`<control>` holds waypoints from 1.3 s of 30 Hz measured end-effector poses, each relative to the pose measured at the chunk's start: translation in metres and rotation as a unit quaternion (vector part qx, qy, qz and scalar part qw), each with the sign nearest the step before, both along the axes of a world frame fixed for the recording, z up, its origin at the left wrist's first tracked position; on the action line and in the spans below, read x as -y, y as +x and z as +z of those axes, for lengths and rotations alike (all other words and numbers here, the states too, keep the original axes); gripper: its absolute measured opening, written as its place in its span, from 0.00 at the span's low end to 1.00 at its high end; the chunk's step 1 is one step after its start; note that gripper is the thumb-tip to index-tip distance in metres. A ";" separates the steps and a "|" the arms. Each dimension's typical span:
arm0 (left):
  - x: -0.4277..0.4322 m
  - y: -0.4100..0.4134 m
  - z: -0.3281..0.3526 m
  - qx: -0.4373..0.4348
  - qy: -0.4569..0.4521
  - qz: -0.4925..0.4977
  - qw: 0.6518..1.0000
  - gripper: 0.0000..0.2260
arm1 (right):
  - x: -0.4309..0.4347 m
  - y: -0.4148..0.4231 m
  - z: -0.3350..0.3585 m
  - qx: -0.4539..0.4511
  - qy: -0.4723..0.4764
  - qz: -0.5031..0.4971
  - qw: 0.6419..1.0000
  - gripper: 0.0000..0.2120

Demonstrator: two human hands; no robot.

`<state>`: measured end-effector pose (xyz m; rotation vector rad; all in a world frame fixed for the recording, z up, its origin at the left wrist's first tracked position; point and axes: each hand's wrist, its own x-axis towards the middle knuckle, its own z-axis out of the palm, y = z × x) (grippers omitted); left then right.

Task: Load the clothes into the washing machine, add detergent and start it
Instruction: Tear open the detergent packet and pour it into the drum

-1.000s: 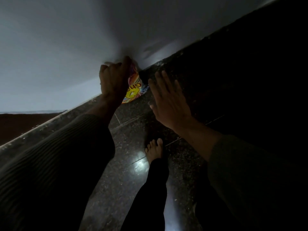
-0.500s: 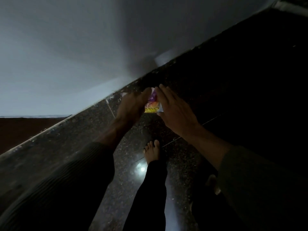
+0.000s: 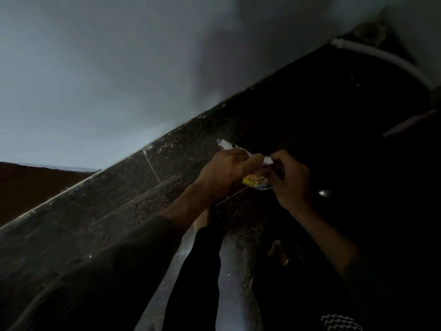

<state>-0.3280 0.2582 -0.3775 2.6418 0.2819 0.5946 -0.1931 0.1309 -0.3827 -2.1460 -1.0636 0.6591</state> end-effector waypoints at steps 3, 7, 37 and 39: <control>0.027 0.003 0.034 -0.008 0.000 -0.044 0.999 0.14 | 0.028 -0.002 0.038 -0.012 0.018 -0.050 0.999 0.09; 0.050 0.012 0.088 -0.009 -0.064 -0.051 0.997 0.14 | 0.064 -0.009 0.084 -0.023 0.067 -0.120 0.990 0.12; 0.226 0.120 0.362 -0.104 -0.707 -0.065 0.696 0.17 | 0.251 -0.027 0.473 0.142 0.326 -0.507 0.785 0.16; 0.237 0.135 0.367 -0.157 -0.712 -0.100 0.677 0.19 | 0.258 -0.030 0.486 0.141 0.350 -0.545 0.749 0.14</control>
